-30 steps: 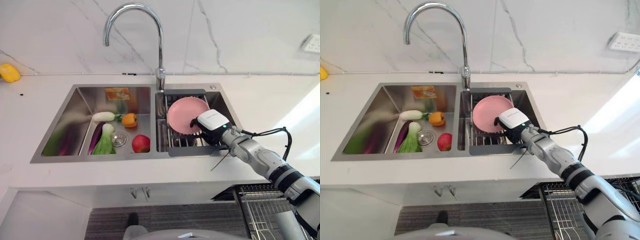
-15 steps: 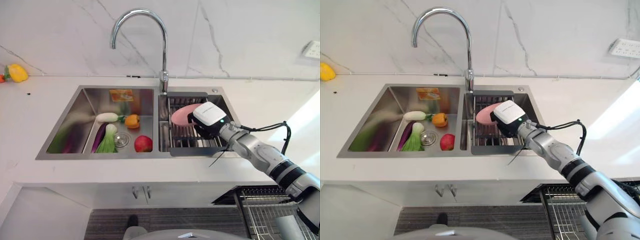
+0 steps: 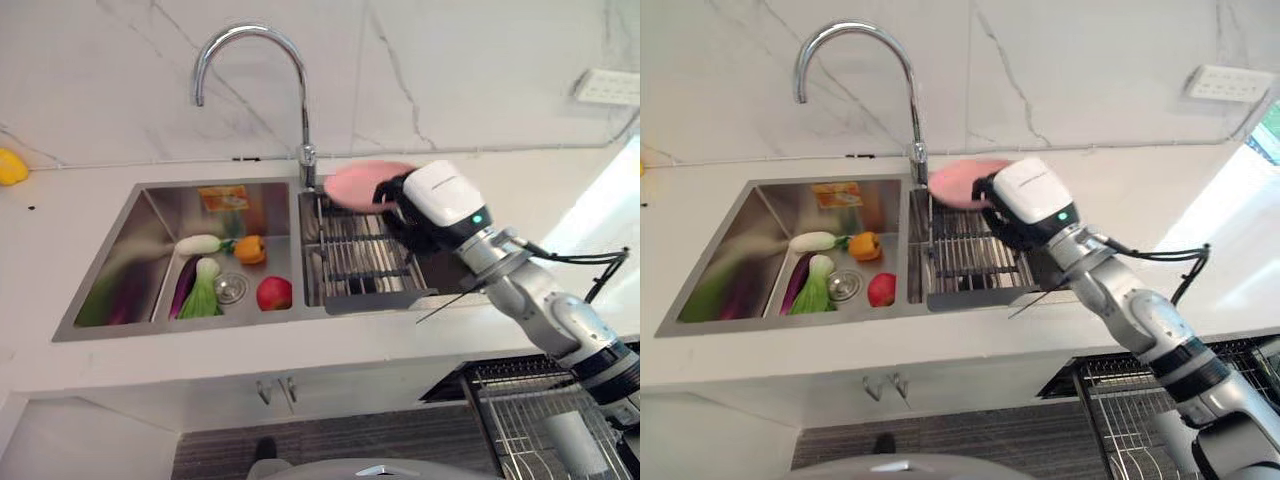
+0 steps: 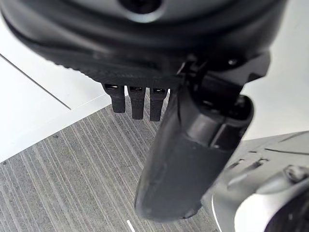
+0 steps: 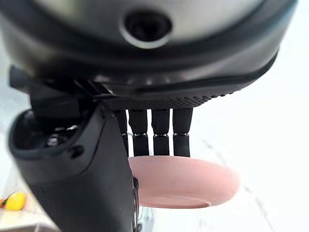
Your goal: Place the dishes in the dishwasher.
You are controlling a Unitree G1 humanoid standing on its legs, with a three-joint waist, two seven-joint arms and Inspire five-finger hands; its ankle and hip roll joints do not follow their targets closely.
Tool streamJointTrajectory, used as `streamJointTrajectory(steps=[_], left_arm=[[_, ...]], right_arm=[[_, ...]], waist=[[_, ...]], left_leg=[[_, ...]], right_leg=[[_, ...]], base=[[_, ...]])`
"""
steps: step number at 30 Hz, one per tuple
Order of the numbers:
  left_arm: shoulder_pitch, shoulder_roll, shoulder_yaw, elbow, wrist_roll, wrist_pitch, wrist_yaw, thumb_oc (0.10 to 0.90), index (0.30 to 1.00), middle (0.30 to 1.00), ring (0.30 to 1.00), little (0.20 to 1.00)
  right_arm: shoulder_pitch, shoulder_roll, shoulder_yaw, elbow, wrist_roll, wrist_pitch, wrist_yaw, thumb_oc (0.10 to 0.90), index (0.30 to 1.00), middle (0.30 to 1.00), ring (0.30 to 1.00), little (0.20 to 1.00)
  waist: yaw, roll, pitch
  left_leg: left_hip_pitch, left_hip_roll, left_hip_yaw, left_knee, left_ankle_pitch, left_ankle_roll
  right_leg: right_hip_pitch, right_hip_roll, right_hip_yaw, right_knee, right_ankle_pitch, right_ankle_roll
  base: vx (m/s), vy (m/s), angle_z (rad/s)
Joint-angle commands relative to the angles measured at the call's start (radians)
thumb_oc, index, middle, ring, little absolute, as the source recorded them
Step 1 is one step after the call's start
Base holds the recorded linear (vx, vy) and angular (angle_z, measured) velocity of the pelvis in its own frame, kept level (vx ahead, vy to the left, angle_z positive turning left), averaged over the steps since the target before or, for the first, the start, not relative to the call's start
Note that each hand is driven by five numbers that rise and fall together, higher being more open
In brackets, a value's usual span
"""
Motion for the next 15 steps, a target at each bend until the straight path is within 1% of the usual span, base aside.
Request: streamJointTrajectory(steps=[1,2,3,4,5,7,8,9,10,11,12,13,14,15], left_arm=[[-0.087,0.025,-0.045,0.058,0.012,0.013,0.018,0.8,0.9,0.9,0.9,0.9],[-0.087,0.025,-0.045,0.058,0.012,0.013,0.018,0.8,0.9,0.9,0.9,0.9],[-0.09,0.023,-0.041,0.058,0.01,0.016,0.018,0.8,0.9,0.9,0.9,0.9],[-0.094,0.022,-0.035,0.055,0.014,0.017,0.01,0.8,0.9,0.9,0.9,0.9],[-0.096,0.022,-0.027,0.056,0.016,0.018,0.007,0.8,0.9,0.9,0.9,0.9],[-0.097,0.024,-0.03,0.056,0.017,0.018,0.007,0.8,0.9,0.9,0.9,0.9],[-0.1,0.02,-0.015,0.052,0.018,0.015,0.002,0.8,0.9,0.9,0.9,0.9],[-0.105,0.021,-0.016,0.048,0.014,0.012,-0.002,0.8,0.9,0.9,0.9,0.9],[-0.109,0.018,-0.007,0.045,0.001,0.008,-0.006,0.8,0.9,0.9,0.9,0.9],[-0.109,0.018,-0.007,0.045,0.001,0.008,-0.006,0.8,0.9,0.9,0.9,0.9],[-0.118,0.013,0.017,0.039,-0.041,0.001,-0.011,0.8,0.9,0.9,0.9,0.9],[-0.118,0.013,0.017,0.039,-0.041,0.001,-0.011,0.8,0.9,0.9,0.9,0.9],[-0.121,0.004,0.051,0.046,-0.09,-0.002,-0.018,0.8,0.9,0.9,0.9,0.9],[-0.123,0.003,0.061,0.048,-0.104,0.002,-0.019,0.8,0.9,0.9,0.9,0.9]], right_arm=[[-0.075,-0.053,-0.194,-0.111,0.095,0.026,-0.129,0.4,0.3,0.3,0.3,0.3],[-0.075,-0.053,-0.194,-0.111,0.095,0.026,-0.129,0.4,0.3,0.3,0.3,0.3],[-0.049,-0.052,-0.235,-0.138,0.112,0.024,-0.138,0.4,0.3,0.3,0.3,0.3],[0.017,-0.055,-0.311,-0.185,0.118,0.02,-0.141,0.4,0.3,0.3,0.3,0.3],[0.054,-0.056,-0.35,-0.203,0.112,0.019,-0.144,0.4,0.3,0.3,0.3,0.3],[0.063,-0.055,-0.358,-0.209,0.112,0.019,-0.142,0.4,0.3,0.3,0.3,0.3],[0.158,-0.063,-0.445,-0.236,0.092,0.017,-0.156,0.4,0.3,0.3,0.3,0.3],[0.21,-0.062,-0.492,-0.242,0.082,0.018,-0.164,0.4,0.3,0.3,0.3,0.3],[0.243,-0.063,-0.525,-0.24,0.068,0.021,-0.176,0.4,0.3,0.3,0.3,0.3],[0.243,-0.063,-0.525,-0.24,0.068,0.021,-0.176,0.4,0.3,0.3,0.3,0.3],[0.271,-0.06,-0.557,-0.208,0.043,0.038,-0.195,0.4,0.3,0.3,0.3,0.3],[0.271,-0.06,-0.557,-0.208,0.043,0.038,-0.195,0.4,0.3,0.3,0.3,0.3],[0.288,-0.05,-0.572,-0.157,0.021,0.064,-0.207,0.4,0.3,0.3,0.3,0.3],[0.298,-0.039,-0.576,-0.14,0.014,0.076,-0.21,0.4,0.3,0.3,0.3,0.3]], waist=[[0.022,-0.011,0.002],[0.022,-0.011,0.002],[0.016,-0.012,0.002],[0.006,-0.017,0.002],[0.0,-0.019,0.002],[0.003,-0.02,0.002],[-0.018,-0.025,0.009],[-0.021,-0.031,0.016],[-0.032,-0.036,0.032],[-0.032,-0.036,0.032],[-0.051,-0.044,0.065],[-0.051,-0.044,0.065],[-0.046,-0.046,0.078],[-0.042,-0.045,0.081]], left_leg=[[0.112,-0.045,0.024,0.014,-0.205,0.052],[0.112,-0.045,0.024,0.014,-0.205,0.052],[0.113,-0.049,0.027,0.015,-0.207,0.055],[0.113,-0.058,0.034,0.016,-0.212,0.063],[0.113,-0.063,0.037,0.016,-0.215,0.067],[0.113,-0.064,0.038,0.016,-0.215,0.067],[0.112,-0.072,0.045,0.017,-0.218,0.075],[0.11,-0.079,0.052,0.017,-0.219,0.08],[0.106,-0.084,0.065,0.017,-0.219,0.086],[0.106,-0.084,0.065,0.017,-0.219,0.086],[0.094,-0.092,0.101,0.016,-0.223,0.096],[0.094,-0.092,0.101,0.016,-0.223,0.096],[0.08,-0.08,0.176,0.019,-0.227,0.095],[0.073,-0.071,0.202,0.021,-0.225,0.095]], right_leg=[[-0.037,-0.079,0.024,0.021,-0.025,0.048],[-0.037,-0.079,0.024,0.021,-0.025,0.048],[-0.041,-0.084,0.027,0.024,-0.021,0.051],[-0.049,-0.094,0.033,0.028,-0.013,0.056],[-0.053,-0.098,0.038,0.031,-0.009,0.059],[-0.053,-0.099,0.038,0.031,-0.009,0.059],[-0.067,-0.11,0.046,0.044,-0.002,0.066],[-0.083,-0.118,0.054,0.058,0.003,0.072],[-0.112,-0.128,0.063,0.07,0.02,0.082],[-0.112,-0.128,0.063,0.07,0.02,0.082],[-0.173,-0.159,0.063,0.081,0.08,0.111],[-0.173,-0.159,0.063,0.081,0.08,0.111],[-0.231,-0.193,0.02,0.068,0.149,0.12],[-0.251,-0.2,0.005,0.062,0.165,0.12]], base=[[-0.02,0.049,-0.02],[-0.03,0.084,-0.08],[-0.03,0.103,-0.18],[-0.04,0.129,-0.23],[-0.02,0.094,-0.2],[-0.01,0.053,-0.12],[-0.04,0.116,-0.22],[-0.1,0.159,-0.17],[-0.09,0.083,-0.06],[-0.23,0.103,-0.24],[-0.17,0.06,-0.3],[-0.32,0.091,-0.56],[-0.2,0.014,-0.9],[-0.24,0.003,-2.07]])
